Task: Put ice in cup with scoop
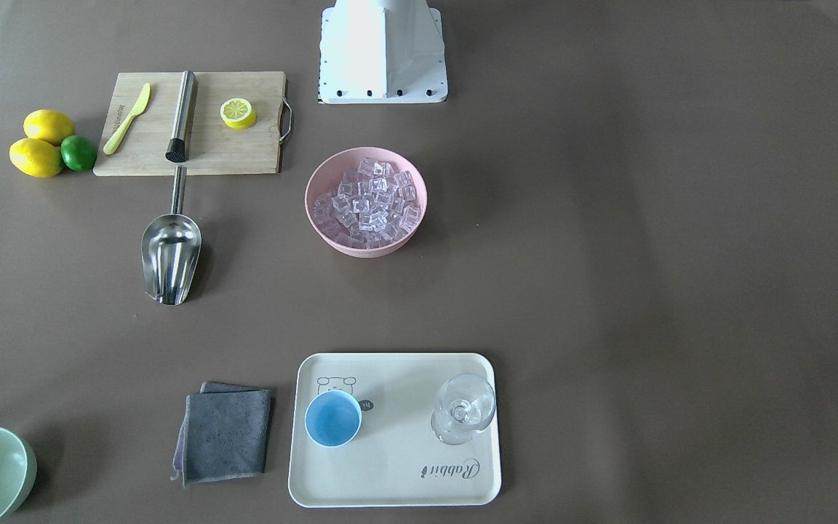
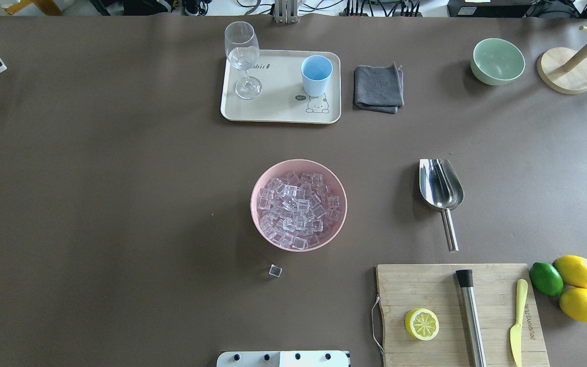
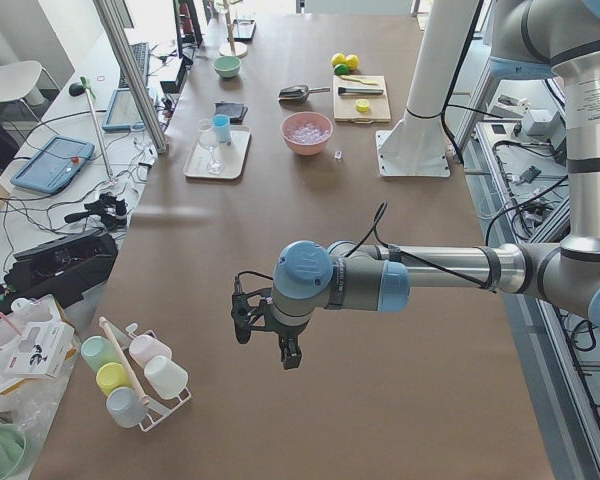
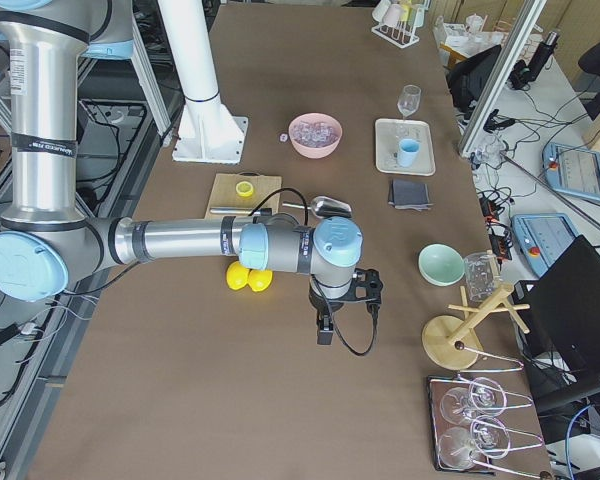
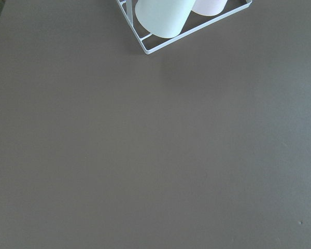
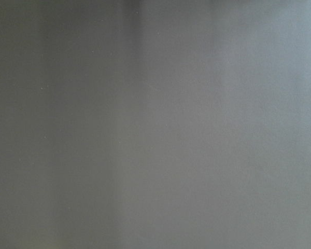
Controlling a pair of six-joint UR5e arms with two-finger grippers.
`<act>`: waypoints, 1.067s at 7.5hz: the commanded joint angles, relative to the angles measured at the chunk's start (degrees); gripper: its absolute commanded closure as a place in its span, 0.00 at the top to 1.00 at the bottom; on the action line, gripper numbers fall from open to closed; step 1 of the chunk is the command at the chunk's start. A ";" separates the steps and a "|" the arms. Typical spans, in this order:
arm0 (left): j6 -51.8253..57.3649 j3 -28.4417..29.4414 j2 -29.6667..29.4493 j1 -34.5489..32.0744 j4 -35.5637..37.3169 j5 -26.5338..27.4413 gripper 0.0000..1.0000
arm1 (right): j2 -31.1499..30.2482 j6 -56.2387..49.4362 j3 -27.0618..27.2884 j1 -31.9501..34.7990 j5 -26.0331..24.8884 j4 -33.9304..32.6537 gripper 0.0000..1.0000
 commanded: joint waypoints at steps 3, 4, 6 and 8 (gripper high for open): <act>0.00 1.61 0.11 -0.45 0.03 -0.05 0.98 | 0.22 0.55 4.09 -2.09 0.18 0.70 1.00; 0.00 1.27 0.11 -0.54 0.12 -0.05 0.98 | 0.22 4.21 5.41 -3.85 0.79 0.79 1.00; 0.00 4.58 0.38 -0.01 0.03 -1.10 0.98 | 0.74 16.93 11.20 -11.04 0.27 1.49 1.00; -0.09 4.87 0.20 0.07 0.21 -2.34 0.98 | 1.27 26.61 14.90 -18.24 0.79 1.67 1.00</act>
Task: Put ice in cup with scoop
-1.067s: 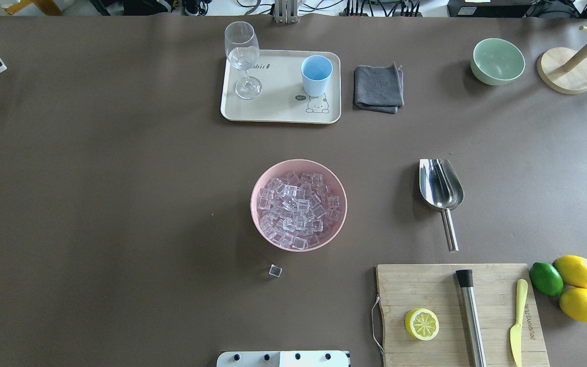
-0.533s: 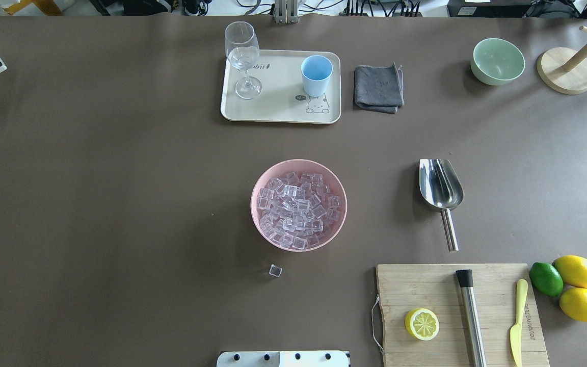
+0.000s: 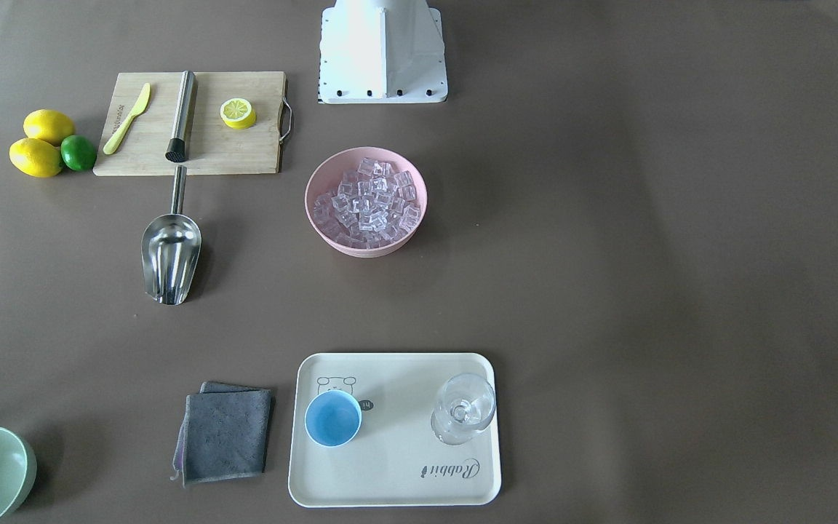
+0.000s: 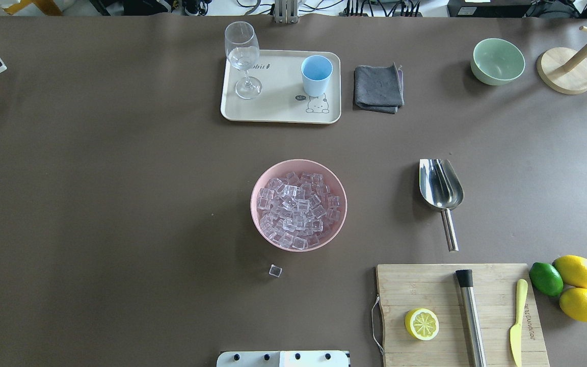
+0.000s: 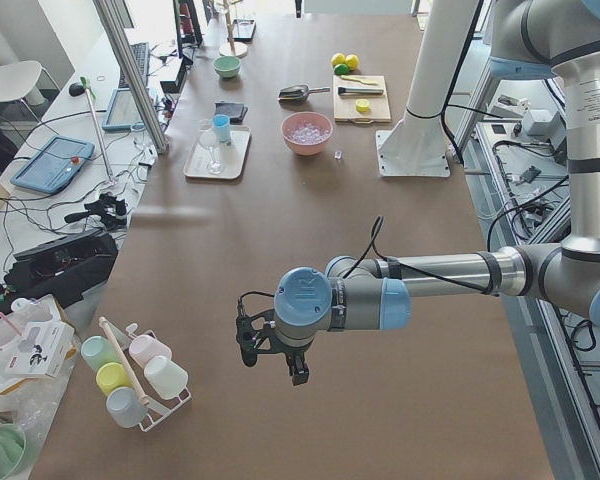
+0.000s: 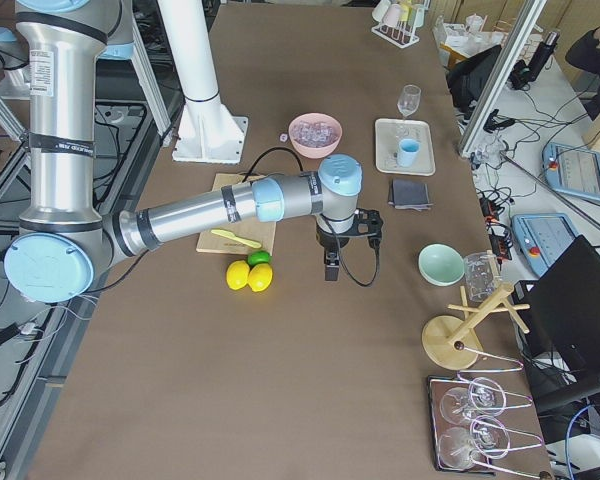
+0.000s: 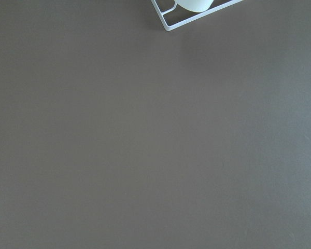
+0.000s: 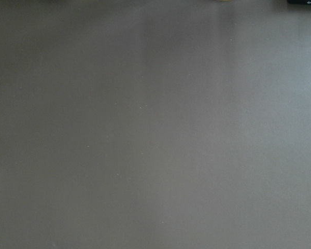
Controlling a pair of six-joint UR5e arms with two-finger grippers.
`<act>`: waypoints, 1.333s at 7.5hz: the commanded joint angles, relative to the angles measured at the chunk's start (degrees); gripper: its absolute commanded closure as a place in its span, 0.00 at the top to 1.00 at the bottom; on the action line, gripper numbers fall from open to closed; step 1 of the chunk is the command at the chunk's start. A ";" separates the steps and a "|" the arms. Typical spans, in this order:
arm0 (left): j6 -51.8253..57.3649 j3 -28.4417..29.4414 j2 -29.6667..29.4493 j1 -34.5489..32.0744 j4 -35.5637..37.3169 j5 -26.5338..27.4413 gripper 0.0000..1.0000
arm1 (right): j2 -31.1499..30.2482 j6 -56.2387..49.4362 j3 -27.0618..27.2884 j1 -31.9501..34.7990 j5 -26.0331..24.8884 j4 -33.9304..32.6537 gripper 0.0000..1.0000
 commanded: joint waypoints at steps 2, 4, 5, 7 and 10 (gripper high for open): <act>-0.14 0.74 0.02 0.85 0.49 -0.80 0.98 | 4.93 22.91 4.37 -14.70 -0.14 0.25 1.00; -0.14 -0.05 -0.59 4.17 0.14 -3.43 0.98 | 6.71 26.40 4.37 -22.09 -0.32 1.30 1.00; -0.14 -1.45 -2.08 5.77 0.05 -3.36 0.98 | 6.72 28.75 4.28 -26.04 -1.02 2.96 0.99; -0.22 -6.79 -3.32 10.42 0.22 -3.79 0.98 | 6.72 37.17 2.19 -34.39 -6.10 10.32 0.99; -0.14 -11.39 -6.99 19.29 -0.04 -5.91 0.98 | 6.89 44.58 -2.83 -41.18 -10.86 19.85 0.99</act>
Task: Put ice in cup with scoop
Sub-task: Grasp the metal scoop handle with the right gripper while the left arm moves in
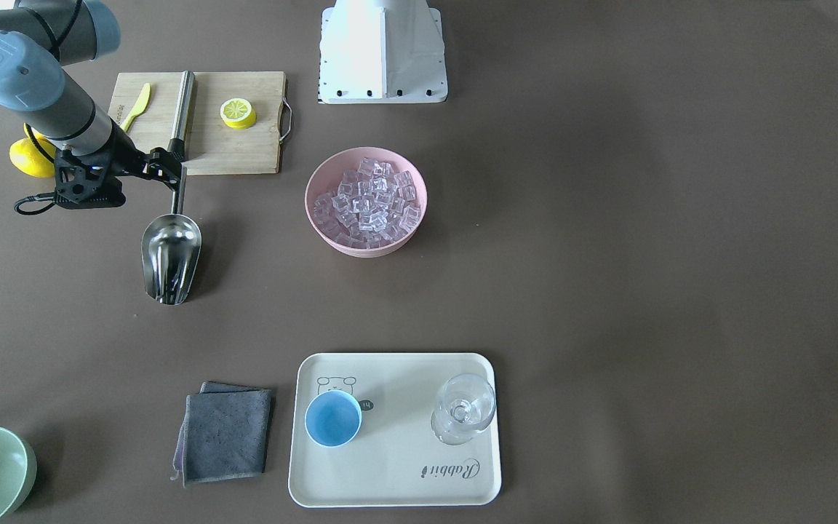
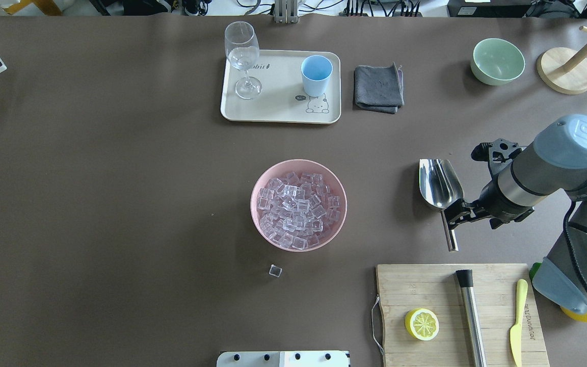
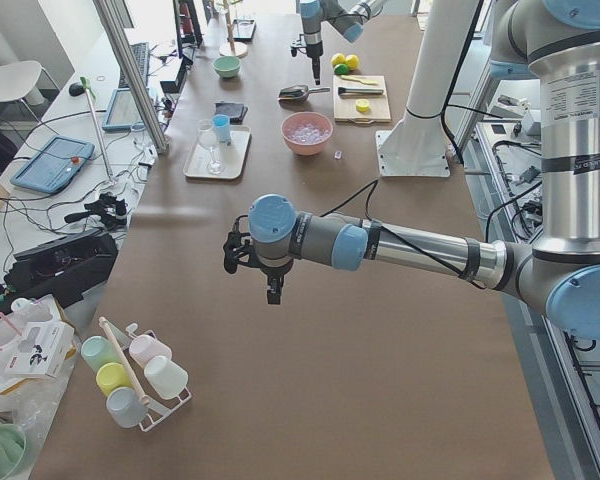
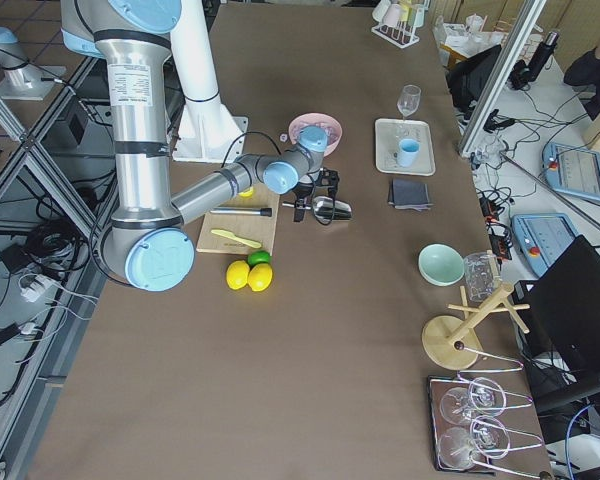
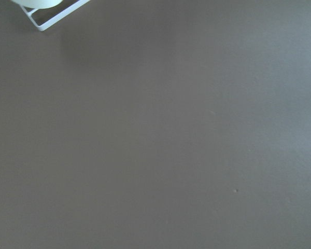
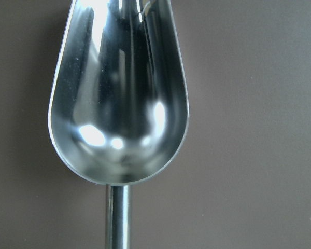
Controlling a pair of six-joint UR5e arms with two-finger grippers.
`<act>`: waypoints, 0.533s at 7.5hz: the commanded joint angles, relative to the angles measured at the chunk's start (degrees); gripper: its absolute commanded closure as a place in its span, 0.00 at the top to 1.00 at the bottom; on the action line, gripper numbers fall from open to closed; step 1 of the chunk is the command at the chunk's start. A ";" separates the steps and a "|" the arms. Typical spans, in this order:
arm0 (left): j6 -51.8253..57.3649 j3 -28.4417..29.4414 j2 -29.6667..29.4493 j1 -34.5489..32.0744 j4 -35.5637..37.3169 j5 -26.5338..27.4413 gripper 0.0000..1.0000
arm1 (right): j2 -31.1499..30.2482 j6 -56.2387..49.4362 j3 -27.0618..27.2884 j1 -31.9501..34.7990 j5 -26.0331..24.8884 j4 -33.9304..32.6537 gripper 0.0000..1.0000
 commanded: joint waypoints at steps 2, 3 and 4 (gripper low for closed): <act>0.05 -3.82 -6.39 11.69 -2.25 -0.25 0.98 | 1.04 5.67 -2.35 -4.95 -2.60 4.24 0.99; 0.05 -3.83 -8.24 14.07 -3.92 -0.16 0.98 | 1.22 5.86 -2.43 -5.48 -3.13 3.98 0.99; 0.05 -3.92 -9.65 16.53 -5.41 0.10 0.98 | 1.31 5.86 -2.78 -5.57 -3.31 3.89 0.98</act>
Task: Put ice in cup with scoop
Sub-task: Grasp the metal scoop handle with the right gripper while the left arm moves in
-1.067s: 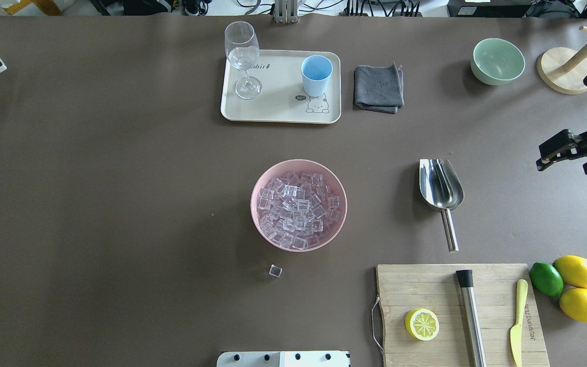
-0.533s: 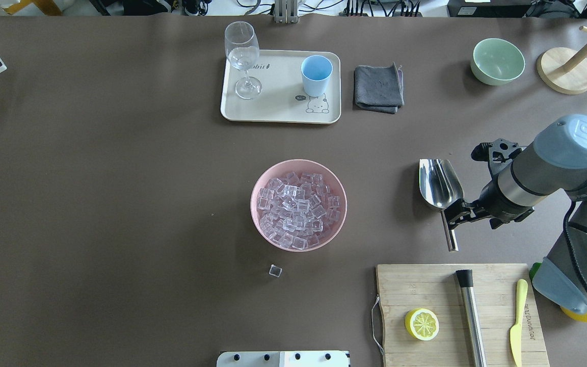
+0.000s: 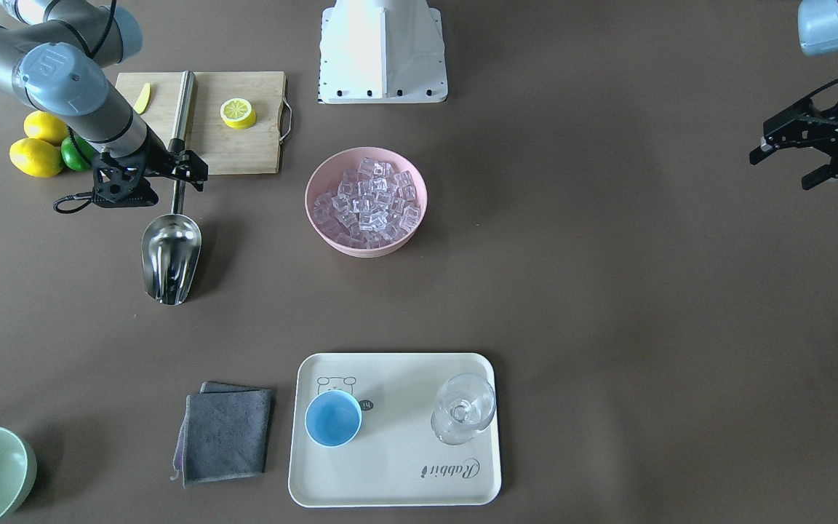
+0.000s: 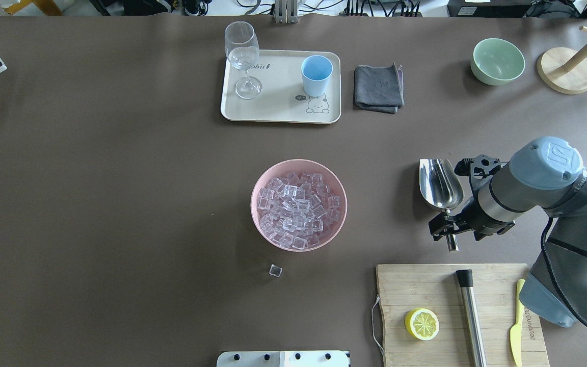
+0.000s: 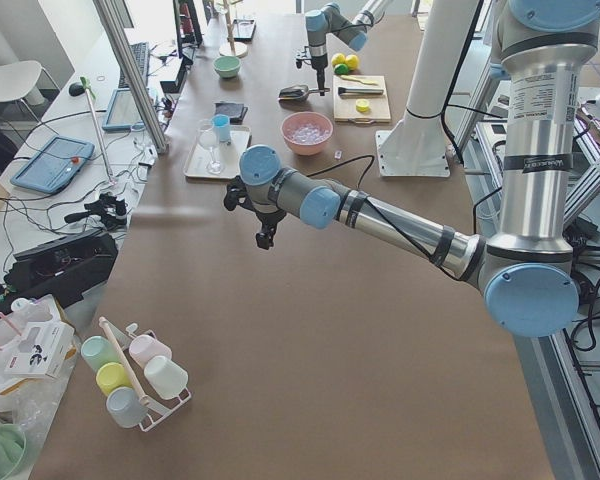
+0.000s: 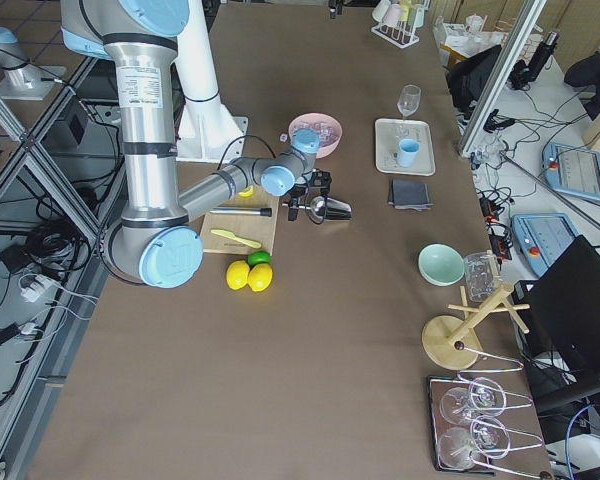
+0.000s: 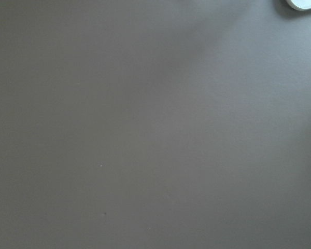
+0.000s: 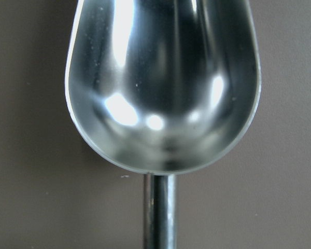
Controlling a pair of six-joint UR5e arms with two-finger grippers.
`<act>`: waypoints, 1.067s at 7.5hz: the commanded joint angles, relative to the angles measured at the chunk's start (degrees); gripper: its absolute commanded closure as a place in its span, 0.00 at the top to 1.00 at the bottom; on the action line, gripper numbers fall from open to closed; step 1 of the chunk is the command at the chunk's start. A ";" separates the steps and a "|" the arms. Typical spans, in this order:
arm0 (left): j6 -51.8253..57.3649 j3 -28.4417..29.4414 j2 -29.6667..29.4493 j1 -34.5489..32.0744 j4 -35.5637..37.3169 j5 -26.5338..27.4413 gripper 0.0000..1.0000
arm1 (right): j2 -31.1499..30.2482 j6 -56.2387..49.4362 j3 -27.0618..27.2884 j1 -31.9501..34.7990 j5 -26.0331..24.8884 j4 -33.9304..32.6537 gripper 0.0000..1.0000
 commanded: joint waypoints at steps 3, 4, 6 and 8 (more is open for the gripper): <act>-2.35 -0.62 -3.23 10.94 -10.45 2.91 0.98 | 0.56 0.42 -0.52 -0.75 -0.68 -0.50 0.93; -13.16 -1.75 -4.63 12.27 -10.81 3.00 0.98 | 0.82 0.51 -0.70 -0.84 -0.68 -0.51 0.93; -17.13 -4.66 -5.52 17.45 -10.99 6.68 0.98 | 1.52 1.38 -1.22 -1.01 -1.30 -0.51 0.78; -16.96 -4.04 -9.10 23.32 -11.08 11.48 0.98 | 1.52 1.48 -1.49 -1.01 -1.30 -0.51 0.71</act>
